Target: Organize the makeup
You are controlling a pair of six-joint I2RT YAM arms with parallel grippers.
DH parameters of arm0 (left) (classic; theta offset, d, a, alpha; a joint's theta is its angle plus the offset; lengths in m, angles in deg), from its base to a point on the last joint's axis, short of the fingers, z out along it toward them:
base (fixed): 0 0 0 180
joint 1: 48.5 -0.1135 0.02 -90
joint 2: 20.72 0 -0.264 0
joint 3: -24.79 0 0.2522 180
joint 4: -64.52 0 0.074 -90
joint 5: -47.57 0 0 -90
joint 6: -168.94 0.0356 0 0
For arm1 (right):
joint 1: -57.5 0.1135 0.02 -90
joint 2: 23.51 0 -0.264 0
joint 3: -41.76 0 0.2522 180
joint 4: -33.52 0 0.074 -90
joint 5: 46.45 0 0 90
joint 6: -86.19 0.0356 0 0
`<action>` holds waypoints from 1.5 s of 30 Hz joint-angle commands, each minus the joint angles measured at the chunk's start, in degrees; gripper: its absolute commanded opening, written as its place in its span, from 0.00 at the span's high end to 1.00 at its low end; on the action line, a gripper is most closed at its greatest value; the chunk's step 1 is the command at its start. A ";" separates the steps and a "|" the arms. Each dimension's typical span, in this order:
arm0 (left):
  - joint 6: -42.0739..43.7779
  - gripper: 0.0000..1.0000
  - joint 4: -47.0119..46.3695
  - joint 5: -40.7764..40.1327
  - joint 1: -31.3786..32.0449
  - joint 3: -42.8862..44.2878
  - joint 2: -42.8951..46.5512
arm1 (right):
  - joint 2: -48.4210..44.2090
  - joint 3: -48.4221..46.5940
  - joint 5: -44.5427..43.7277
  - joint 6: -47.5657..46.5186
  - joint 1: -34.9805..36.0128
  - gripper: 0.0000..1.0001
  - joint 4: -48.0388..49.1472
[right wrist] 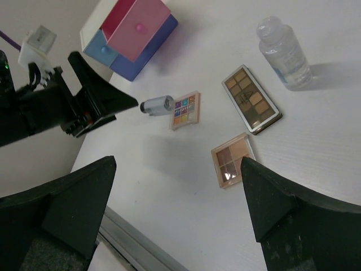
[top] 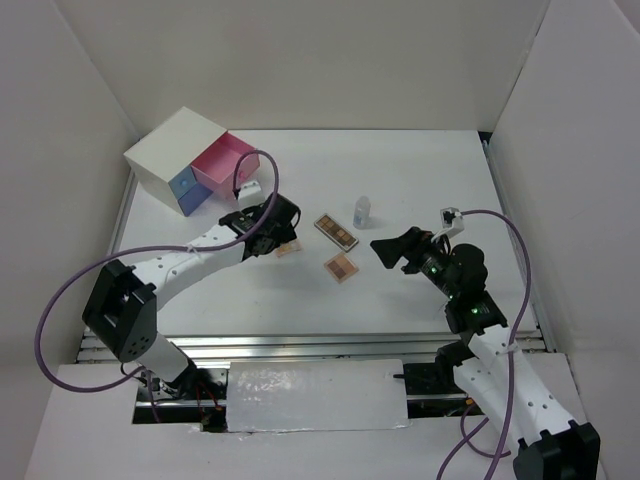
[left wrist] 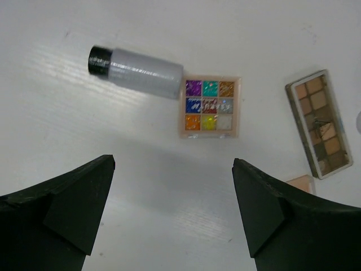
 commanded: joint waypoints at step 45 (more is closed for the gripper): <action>-46.91 0.83 16.19 -6.52 -11.53 4.53 -17.48 | 3.54 0.24 3.99 -0.65 0.33 0.00 3.20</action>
